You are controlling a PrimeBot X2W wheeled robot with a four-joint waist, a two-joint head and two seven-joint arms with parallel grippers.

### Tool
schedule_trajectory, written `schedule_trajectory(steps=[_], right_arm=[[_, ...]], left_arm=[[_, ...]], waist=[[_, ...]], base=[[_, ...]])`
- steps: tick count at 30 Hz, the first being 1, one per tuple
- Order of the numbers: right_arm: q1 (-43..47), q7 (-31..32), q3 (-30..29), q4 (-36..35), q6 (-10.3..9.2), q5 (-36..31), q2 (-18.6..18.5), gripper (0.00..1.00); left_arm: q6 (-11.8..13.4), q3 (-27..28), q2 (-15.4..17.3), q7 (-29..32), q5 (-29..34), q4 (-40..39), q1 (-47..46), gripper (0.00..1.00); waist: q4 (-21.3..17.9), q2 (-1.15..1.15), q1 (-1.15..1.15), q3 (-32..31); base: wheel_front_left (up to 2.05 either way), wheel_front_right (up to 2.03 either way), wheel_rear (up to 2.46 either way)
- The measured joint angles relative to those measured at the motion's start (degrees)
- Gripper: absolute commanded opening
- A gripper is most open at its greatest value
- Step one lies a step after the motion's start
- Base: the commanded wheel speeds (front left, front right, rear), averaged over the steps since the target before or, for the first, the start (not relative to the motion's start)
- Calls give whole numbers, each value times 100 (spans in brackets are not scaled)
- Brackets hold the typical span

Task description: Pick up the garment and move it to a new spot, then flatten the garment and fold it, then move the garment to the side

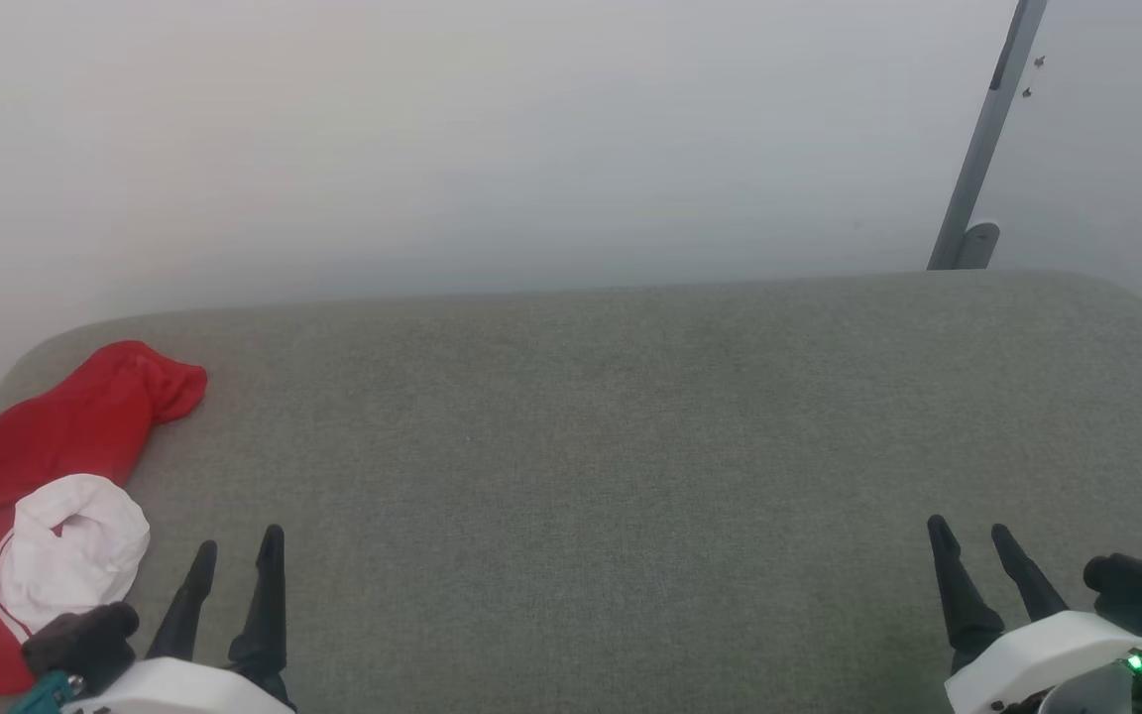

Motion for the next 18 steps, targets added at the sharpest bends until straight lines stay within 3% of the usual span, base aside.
schedule_trajectory(steps=[18], right_arm=[[54,-201,110,-147,5,-884,-52,100]], left_arm=[[-80,2,-1,-227,812,-92,158,100]], waist=[[-13,0,0,-128]], base=[[0,0,0]])
